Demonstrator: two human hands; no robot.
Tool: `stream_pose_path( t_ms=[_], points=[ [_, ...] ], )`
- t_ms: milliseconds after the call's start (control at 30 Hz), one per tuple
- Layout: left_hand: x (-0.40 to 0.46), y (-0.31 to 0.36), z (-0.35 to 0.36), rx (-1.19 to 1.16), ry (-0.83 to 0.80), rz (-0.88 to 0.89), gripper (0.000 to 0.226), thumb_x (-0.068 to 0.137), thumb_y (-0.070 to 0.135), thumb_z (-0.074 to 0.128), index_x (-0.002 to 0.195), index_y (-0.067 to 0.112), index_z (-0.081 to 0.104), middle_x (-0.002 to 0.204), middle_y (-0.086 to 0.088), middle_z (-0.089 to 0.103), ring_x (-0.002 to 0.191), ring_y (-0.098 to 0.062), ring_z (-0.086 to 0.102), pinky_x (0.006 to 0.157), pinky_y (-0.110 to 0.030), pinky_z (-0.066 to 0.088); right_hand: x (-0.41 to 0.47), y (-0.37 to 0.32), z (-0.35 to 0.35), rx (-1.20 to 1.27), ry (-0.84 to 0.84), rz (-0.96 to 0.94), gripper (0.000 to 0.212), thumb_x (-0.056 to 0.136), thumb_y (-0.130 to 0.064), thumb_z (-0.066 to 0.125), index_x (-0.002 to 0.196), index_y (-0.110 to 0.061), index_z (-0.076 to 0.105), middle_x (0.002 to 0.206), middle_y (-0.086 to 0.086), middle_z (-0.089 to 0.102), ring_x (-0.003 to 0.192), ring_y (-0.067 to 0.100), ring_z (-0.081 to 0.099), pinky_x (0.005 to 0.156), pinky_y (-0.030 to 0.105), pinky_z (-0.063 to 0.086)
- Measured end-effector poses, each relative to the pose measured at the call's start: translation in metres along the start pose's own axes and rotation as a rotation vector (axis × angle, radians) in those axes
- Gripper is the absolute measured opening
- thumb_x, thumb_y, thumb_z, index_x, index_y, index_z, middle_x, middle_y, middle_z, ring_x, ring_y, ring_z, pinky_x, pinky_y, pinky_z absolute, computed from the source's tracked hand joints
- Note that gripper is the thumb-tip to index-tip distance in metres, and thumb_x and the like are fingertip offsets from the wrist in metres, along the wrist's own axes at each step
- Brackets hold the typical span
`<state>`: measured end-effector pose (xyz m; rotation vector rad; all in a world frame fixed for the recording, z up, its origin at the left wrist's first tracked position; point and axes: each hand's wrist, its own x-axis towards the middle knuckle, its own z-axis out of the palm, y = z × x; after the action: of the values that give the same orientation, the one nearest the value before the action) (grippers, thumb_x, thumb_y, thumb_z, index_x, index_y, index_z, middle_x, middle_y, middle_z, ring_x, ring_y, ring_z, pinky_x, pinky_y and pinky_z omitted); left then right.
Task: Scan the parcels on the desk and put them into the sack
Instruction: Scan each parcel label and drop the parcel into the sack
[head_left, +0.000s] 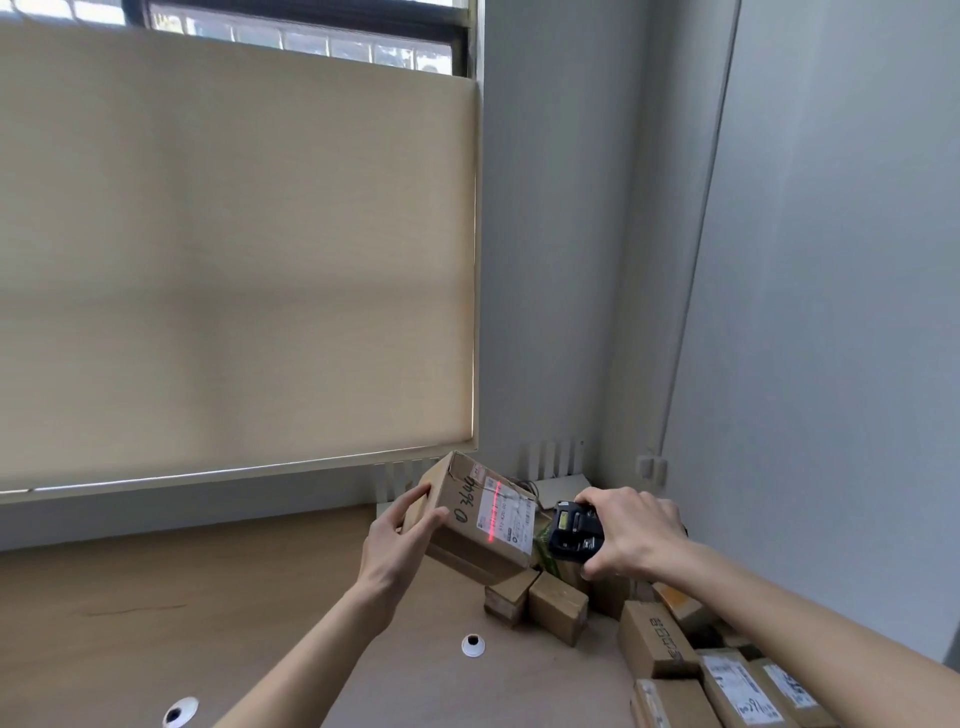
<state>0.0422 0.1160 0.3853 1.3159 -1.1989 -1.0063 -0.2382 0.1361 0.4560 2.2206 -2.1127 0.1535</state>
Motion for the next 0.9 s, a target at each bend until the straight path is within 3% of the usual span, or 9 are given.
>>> stream_pose_path(
  t_ms=[400,900],
  points=[
    [-0.042,0.007,-0.014,-0.007,0.062,0.021,0.051,0.06,0.06,0.075,0.109,0.061,0.065,0.114,0.003,0.071,0.108,-0.018,0.066,0.1,-0.046,0.053,-0.024,-0.009,-0.007,-0.004,0.017,-0.065,0.079,0.064,-0.05,0.085,0.136,-0.035,0.056,0.125,-0.004,0.07,0.114,0.023,0.065,0.085,0.033,0.048],
    [-0.178,0.033,-0.049,-0.035,0.225,0.008,0.054,0.057,0.061,0.077,0.109,0.06,0.066,0.117,-0.002,0.071,0.111,-0.02,0.066,0.102,-0.047,0.052,-0.107,-0.033,-0.038,-0.006,0.003,-0.218,0.07,0.064,-0.046,0.083,0.128,-0.032,0.06,0.119,-0.003,0.071,0.11,0.025,0.066,0.078,0.033,0.044]
  ],
)
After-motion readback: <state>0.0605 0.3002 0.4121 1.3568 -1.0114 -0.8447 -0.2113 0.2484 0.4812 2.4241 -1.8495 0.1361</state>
